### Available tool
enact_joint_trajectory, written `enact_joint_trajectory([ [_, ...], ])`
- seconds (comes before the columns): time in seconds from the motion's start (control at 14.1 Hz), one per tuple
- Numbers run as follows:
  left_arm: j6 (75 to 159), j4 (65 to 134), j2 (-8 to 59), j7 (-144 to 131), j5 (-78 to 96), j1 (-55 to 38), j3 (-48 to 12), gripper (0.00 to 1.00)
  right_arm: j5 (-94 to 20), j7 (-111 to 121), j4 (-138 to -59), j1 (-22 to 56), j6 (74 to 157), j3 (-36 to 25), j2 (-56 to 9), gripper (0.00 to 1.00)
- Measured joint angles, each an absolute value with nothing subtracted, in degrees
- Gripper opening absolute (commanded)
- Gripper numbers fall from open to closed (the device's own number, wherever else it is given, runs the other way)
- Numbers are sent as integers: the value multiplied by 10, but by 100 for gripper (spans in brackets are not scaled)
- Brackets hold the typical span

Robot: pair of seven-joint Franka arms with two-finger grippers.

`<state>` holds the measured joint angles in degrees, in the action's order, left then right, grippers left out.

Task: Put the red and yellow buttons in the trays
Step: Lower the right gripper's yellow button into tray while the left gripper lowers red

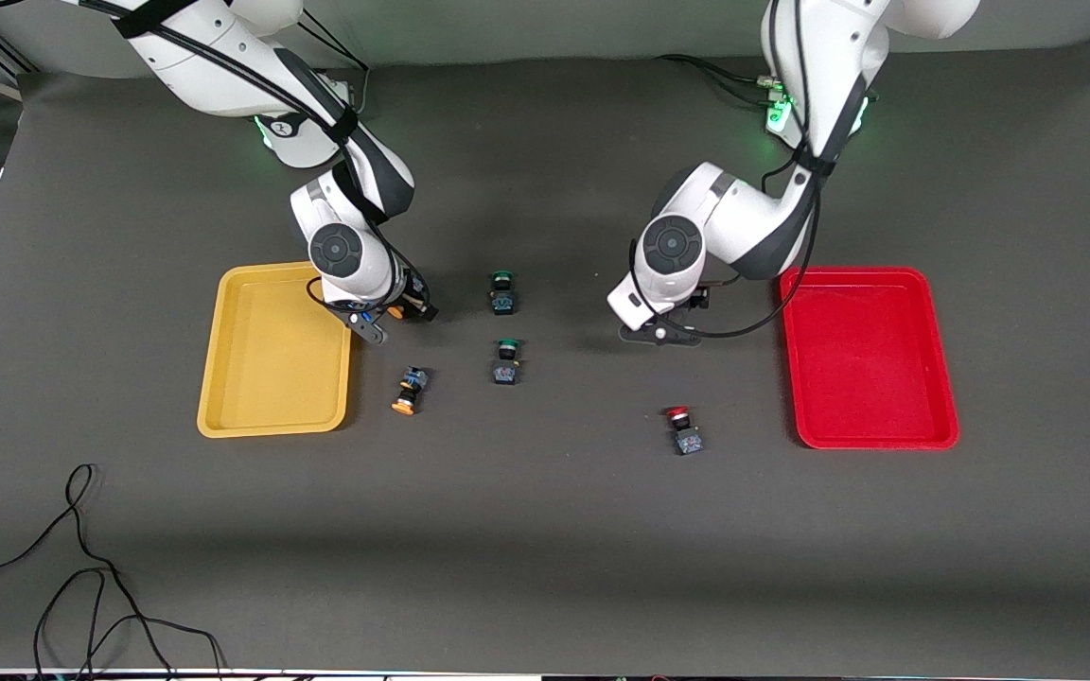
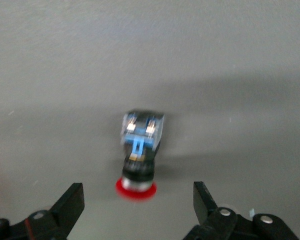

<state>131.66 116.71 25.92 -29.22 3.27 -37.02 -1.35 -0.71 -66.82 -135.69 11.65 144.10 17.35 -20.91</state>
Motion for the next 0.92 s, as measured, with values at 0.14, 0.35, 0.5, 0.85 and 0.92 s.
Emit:
enact_joint_trajectory([
  [0.14,1349,1167,286,-292,34,-370,-10,77,-7,-669,-1355,116,1438,174,-206,0],
  [0.35,1360,1164,296,-293,46,-368,-6,21,-7,-669,-1353,112,1405,167,-181,0],
  [0.5,1360,1159,295,-293,76,-366,-4,0,-7,-660,-1347,109,1353,140,-142,0],
  [0.85,1335,1138,265,-294,101,-343,-1,0,-9,-433,-1350,100,1270,-45,-57,31],
  [0.92,1302,1132,242,-292,101,-327,0,0,-12,-407,-1357,94,1271,-63,-63,99],
])
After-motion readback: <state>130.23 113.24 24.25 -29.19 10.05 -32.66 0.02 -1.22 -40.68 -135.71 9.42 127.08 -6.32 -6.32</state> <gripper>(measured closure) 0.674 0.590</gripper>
